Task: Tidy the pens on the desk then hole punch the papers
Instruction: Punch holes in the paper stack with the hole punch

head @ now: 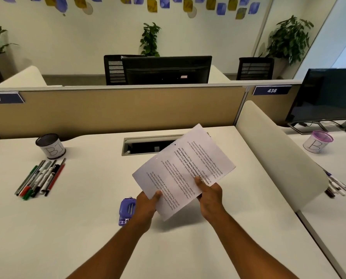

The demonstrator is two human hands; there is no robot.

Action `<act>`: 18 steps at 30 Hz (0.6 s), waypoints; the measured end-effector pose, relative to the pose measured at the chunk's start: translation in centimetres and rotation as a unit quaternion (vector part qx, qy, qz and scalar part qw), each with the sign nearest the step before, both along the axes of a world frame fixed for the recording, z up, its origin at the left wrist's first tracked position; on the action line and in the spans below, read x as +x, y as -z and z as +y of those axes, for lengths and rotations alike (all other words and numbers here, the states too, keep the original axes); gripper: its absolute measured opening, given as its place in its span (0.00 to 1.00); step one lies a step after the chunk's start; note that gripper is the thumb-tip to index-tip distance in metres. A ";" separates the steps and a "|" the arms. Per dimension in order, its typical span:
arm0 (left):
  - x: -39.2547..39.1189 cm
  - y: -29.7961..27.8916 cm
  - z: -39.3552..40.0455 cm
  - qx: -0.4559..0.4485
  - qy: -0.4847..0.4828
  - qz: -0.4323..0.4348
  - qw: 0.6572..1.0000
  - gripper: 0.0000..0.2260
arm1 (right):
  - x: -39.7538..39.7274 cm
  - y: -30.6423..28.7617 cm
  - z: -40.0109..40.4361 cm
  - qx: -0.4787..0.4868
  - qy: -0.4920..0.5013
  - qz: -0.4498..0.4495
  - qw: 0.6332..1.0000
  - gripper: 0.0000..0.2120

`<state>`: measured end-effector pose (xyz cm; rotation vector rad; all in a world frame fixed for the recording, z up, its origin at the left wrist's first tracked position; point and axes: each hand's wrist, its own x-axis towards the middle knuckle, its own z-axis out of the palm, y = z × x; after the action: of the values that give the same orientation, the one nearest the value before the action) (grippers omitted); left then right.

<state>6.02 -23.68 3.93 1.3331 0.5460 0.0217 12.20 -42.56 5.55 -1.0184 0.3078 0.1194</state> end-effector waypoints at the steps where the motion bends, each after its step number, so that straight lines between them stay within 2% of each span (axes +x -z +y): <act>1: 0.0 -0.1 0.2 0.003 -0.007 -0.006 1.000 0.16 | 0.3 -0.3 0.0 -0.027 0.003 -0.012 1.000 0.19; 3: 0.2 -0.5 0.9 0.038 -0.042 -0.003 0.998 0.23 | 0.8 -0.9 -0.7 -0.099 0.006 -0.030 0.995 0.14; 5: 0.6 -1.3 2.1 0.118 -0.069 -0.008 0.991 0.32 | 1.2 -1.5 -1.5 -0.169 -0.006 -0.046 0.985 0.10; 8: 2.1 -3.3 2.9 0.238 -0.018 -0.055 0.970 0.36 | 1.4 -2.5 -2.6 -0.253 -0.042 -0.082 0.963 0.07; 12: 5.2 -7.0 2.2 0.308 0.082 -0.097 0.943 0.31 | 1.4 -2.8 -2.6 -0.326 -0.079 -0.121 0.934 0.08; 14: 6.2 -7.9 2.1 0.308 0.112 -0.096 0.940 0.21 | 1.2 -2.9 -2.4 -0.334 -0.081 -0.135 0.929 0.08; 16: 6.5 -7.7 1.9 0.314 0.103 -0.094 0.939 0.10 | 1.1 -2.9 -2.3 -0.337 -0.072 -0.143 0.928 0.08; 18: 6.2 -6.9 1.8 0.325 0.085 -0.099 0.937 0.05 | 1.0 -2.5 -2.3 -0.348 -0.064 -0.150 0.923 0.07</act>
<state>12.23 -21.86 10.79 1.9954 0.2487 0.2075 13.22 -44.85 8.08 -1.7424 -0.0106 -0.0364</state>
